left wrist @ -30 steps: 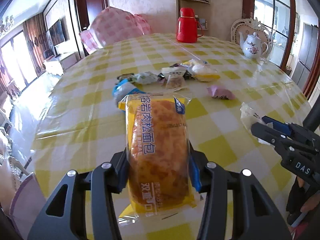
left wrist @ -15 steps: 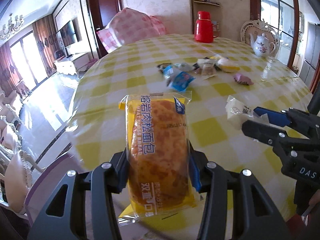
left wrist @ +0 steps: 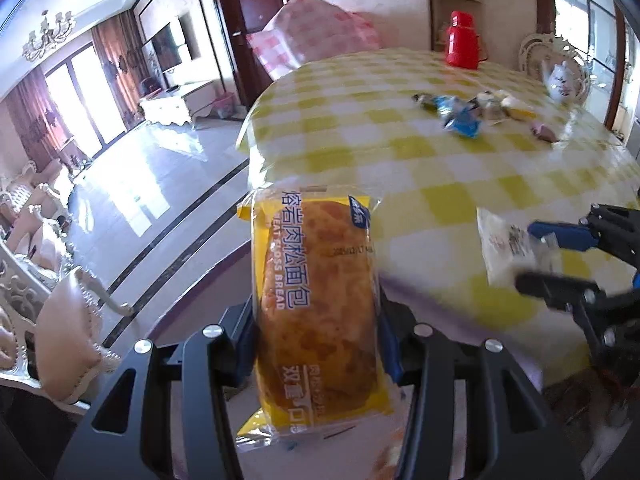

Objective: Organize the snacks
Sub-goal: 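Carry both packets over the purple box and open both grippers to drop them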

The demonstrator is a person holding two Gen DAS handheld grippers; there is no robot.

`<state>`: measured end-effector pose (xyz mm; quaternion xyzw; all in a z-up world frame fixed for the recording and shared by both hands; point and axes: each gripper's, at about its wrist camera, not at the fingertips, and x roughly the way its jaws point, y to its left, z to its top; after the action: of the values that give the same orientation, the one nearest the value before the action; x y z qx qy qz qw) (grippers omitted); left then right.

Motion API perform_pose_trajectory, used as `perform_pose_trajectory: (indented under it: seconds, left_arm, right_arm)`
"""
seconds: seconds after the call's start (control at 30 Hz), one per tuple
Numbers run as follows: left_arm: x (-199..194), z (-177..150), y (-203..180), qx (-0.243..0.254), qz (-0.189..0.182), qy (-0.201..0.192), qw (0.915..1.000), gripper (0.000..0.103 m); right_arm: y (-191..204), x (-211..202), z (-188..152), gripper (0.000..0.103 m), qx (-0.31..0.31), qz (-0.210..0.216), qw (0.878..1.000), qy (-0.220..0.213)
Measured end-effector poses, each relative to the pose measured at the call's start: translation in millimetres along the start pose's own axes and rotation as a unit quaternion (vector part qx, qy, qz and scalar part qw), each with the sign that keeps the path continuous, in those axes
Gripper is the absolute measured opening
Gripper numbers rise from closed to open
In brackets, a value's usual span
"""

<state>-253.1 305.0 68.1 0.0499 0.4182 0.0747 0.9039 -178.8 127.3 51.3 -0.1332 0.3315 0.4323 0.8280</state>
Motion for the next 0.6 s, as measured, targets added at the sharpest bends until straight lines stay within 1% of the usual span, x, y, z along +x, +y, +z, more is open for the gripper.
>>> perform_pose_trajectory:
  seconds: [0.07, 0.17, 0.27, 0.3, 0.33, 0.37, 0.4, 0.43, 0.47, 0.5, 0.57, 0.6]
  left_arm:
    - [3.0, -7.7, 13.1, -0.003, 0.008, 0.015, 0.9999, 0.049]
    - [13.1, -19.9, 30.9, 0.000, 0.025, 0.049, 0.9985, 0.049]
    - [29.1, -27.9, 44.9, -0.002, 0.046, 0.084, 0.9954, 0.053]
    - [33.3, -29.4, 48.0, -0.004, 0.057, 0.092, 0.9941, 0.063]
    - [37.7, -30.6, 51.0, -0.004, 0.081, 0.099, 0.9918, 0.069]
    - [39.5, -31.3, 52.3, -0.002, 0.098, 0.099, 0.9902, 0.081]
    - [39.7, -31.3, 52.5, -0.001, 0.111, 0.096, 0.9892, 0.085]
    - [37.6, -32.3, 52.7, 0.000, 0.113, 0.094, 0.9892, 0.086]
    - [36.9, -30.1, 49.7, 0.002, 0.112, 0.093, 0.9894, 0.090]
    - [36.1, -29.8, 47.7, 0.004, 0.110, 0.090, 0.9899, 0.095]
    - [35.8, -29.9, 40.1, 0.022, 0.114, 0.086, 0.9895, 0.097]
    - [35.5, -30.0, 35.7, 0.031, 0.121, 0.084, 0.9887, 0.097]
  right_arm:
    - [22.0, 9.2, -0.4, 0.044, -0.023, 0.017, 1.000, 0.010]
    - [49.4, 26.4, -2.4, 0.044, -0.055, 0.037, 0.997, 0.034]
    - [79.1, 39.4, -4.9, 0.046, -0.077, 0.068, 0.993, 0.050]
    - [86.8, 41.2, -6.7, 0.048, -0.082, 0.082, 0.992, 0.049]
    - [96.7, 44.4, -6.8, 0.051, -0.085, 0.102, 0.990, 0.048]
    - [103.4, 46.3, -7.5, 0.064, -0.086, 0.119, 0.988, 0.051]
    - [107.8, 45.7, -8.4, 0.069, -0.085, 0.129, 0.987, 0.050]
    - [108.8, 43.9, -8.8, 0.070, -0.085, 0.134, 0.986, 0.046]
    - [109.0, 40.8, -9.2, 0.070, -0.087, 0.136, 0.986, 0.041]
    - [106.5, 37.8, -9.3, 0.070, -0.088, 0.131, 0.987, 0.037]
    - [92.5, 31.4, -9.7, 0.070, -0.078, 0.109, 0.991, 0.029]
    - [81.5, 28.2, -10.5, 0.070, -0.065, 0.105, 0.992, 0.028]
